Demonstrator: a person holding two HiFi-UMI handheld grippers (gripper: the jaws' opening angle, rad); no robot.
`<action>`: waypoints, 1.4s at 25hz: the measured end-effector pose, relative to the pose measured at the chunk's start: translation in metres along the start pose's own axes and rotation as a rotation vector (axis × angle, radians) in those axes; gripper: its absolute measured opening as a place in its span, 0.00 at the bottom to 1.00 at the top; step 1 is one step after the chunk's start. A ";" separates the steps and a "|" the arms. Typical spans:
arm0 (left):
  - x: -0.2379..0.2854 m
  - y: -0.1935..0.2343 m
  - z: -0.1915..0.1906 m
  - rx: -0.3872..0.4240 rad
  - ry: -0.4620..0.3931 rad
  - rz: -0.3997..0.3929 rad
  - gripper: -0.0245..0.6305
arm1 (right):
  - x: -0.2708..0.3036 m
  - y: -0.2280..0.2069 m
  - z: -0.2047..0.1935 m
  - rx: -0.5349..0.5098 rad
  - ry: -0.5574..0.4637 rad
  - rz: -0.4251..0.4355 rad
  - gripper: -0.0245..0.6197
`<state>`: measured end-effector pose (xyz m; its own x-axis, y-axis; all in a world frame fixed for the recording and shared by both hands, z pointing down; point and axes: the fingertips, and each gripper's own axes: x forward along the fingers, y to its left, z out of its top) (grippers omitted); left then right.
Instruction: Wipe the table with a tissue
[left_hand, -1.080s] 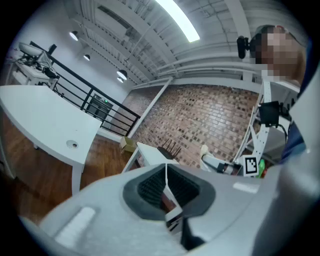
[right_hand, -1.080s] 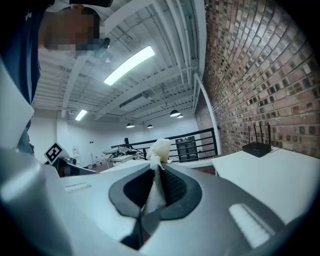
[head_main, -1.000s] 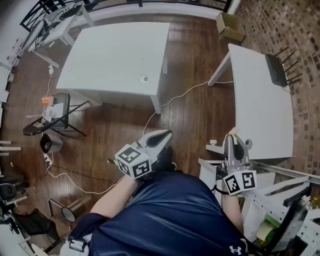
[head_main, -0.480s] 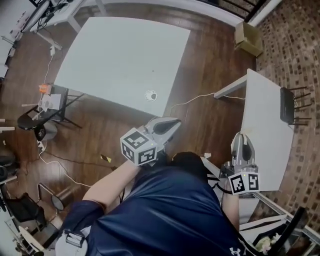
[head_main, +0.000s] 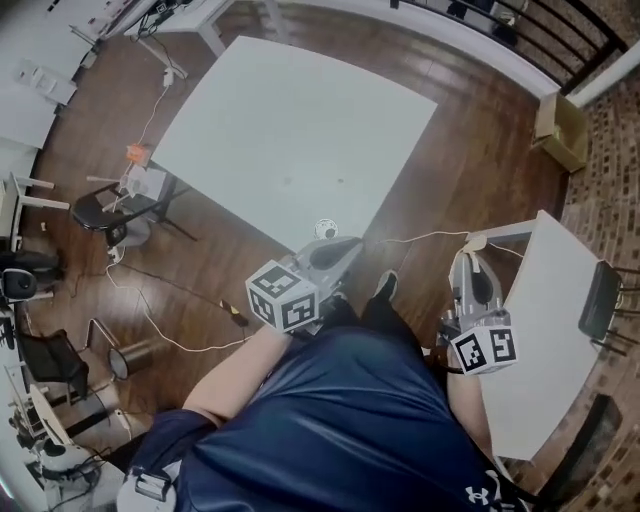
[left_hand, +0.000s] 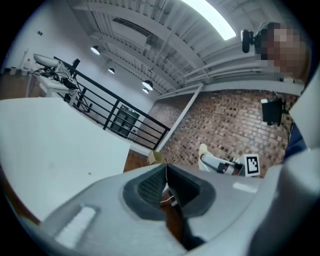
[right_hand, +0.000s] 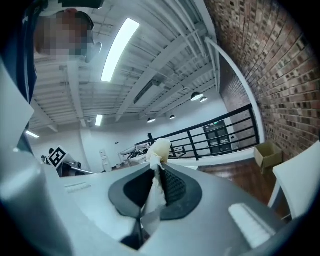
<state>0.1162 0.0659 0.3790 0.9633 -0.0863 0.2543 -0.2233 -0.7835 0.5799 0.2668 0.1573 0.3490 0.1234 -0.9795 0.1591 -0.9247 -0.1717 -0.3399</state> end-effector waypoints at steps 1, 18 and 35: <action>0.003 0.004 0.005 0.003 -0.011 0.014 0.05 | 0.011 -0.003 0.002 -0.005 0.004 0.022 0.06; -0.080 0.143 -0.002 -0.234 -0.187 0.247 0.05 | 0.187 0.066 -0.072 -0.178 0.332 0.298 0.06; -0.068 0.171 -0.015 -0.364 -0.198 0.455 0.05 | 0.292 0.066 -0.205 -0.365 0.601 0.534 0.06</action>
<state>0.0100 -0.0526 0.4724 0.7609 -0.5026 0.4104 -0.6218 -0.3839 0.6827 0.1678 -0.1184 0.5631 -0.4737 -0.6804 0.5592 -0.8745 0.4386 -0.2071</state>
